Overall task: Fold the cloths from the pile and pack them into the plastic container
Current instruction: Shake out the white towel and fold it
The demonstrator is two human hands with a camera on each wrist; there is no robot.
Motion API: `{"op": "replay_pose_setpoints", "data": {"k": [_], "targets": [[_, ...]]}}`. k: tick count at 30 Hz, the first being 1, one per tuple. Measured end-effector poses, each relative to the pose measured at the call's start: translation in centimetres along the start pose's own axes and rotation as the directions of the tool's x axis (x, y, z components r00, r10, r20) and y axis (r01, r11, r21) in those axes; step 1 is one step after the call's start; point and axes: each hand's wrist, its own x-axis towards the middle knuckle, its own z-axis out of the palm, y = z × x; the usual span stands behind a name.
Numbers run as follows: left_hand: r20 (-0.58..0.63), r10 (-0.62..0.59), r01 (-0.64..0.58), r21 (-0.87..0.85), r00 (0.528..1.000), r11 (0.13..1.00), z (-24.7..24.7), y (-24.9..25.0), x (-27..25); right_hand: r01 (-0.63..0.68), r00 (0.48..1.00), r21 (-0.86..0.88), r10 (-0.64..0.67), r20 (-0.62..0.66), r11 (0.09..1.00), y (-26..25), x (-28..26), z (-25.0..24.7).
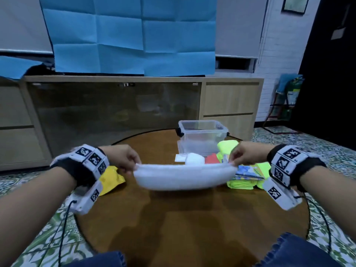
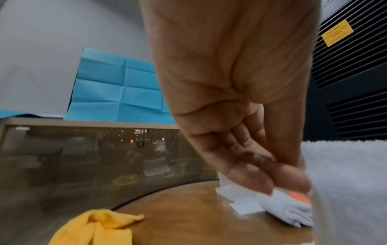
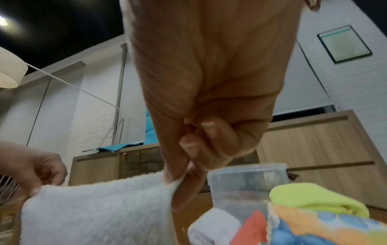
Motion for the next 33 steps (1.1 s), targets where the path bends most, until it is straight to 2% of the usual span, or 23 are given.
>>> {"op": "replay_pose_setpoints", "data": {"k": [4,7,11,13,17,20,23,24,25,26,28,29,30,31,33], "targets": [[0.064,-0.107,0.104,0.053,0.992,0.993,2.6,-1.0,2.5,-0.021,0.993,-0.138,0.036,0.110,0.990,0.9,2.6,2.9],[0.118,-0.173,0.159,0.119,0.978,0.980,4.0,-1.5,4.5,-0.063,0.983,-0.154,0.089,0.164,0.986,1.6,4.9,4.6],[0.280,-0.265,0.193,0.259,0.923,0.947,6.4,-2.3,6.8,-0.055,0.923,-0.288,0.159,0.350,0.956,1.2,7.2,7.0],[0.313,-0.275,0.189,0.279,0.909,0.942,7.1,-2.6,7.8,-0.024,0.920,-0.376,0.168,0.355,0.926,1.3,8.6,8.1],[0.298,-0.253,0.187,0.231,0.920,0.955,6.5,-2.9,8.9,-0.041,0.909,-0.446,0.218,0.355,0.894,1.1,10.4,7.7],[0.371,-0.281,0.212,0.216,0.885,0.953,5.1,-3.0,9.4,-0.077,0.849,-0.395,0.268,0.456,0.916,1.4,11.0,6.0],[0.492,-0.321,0.222,0.251,0.809,0.942,3.4,-2.4,9.7,-0.120,0.735,-0.343,0.316,0.600,0.932,0.7,11.4,4.0],[0.498,-0.329,0.228,0.254,0.803,0.940,3.0,-2.1,9.7,-0.130,0.732,-0.355,0.331,0.595,0.926,0.4,11.5,3.6],[0.471,-0.330,0.240,0.242,0.818,0.940,2.6,-1.9,10.0,-0.141,0.767,-0.368,0.336,0.546,0.919,0.3,11.8,3.4],[0.408,-0.330,0.259,0.220,0.851,0.941,2.5,-1.8,10.4,-0.148,0.833,-0.389,0.327,0.446,0.909,0.4,12.0,3.6],[0.206,-0.335,0.278,0.261,0.919,0.924,3.3,-1.9,11.4,-0.177,0.951,-0.447,0.270,0.153,0.877,0.6,12.1,4.6],[0.107,-0.343,0.292,0.330,0.933,0.898,4.1,-2.1,11.8,-0.203,0.968,-0.477,0.250,0.036,0.855,0.7,12.2,5.4],[0.052,-0.348,0.303,0.386,0.936,0.872,5.1,-2.5,12.2,-0.220,0.967,-0.512,0.255,-0.002,0.830,0.8,12.5,6.3],[0.042,-0.362,0.314,0.412,0.931,0.856,6.0,-3.0,12.7,-0.223,0.961,-0.538,0.276,0.020,0.813,0.7,12.7,6.9],[0.045,-0.391,0.335,0.433,0.919,0.837,7.3,-3.7,13.3,-0.187,0.922,-0.652,0.359,0.141,0.735,0.0,13.0,7.9]]}}
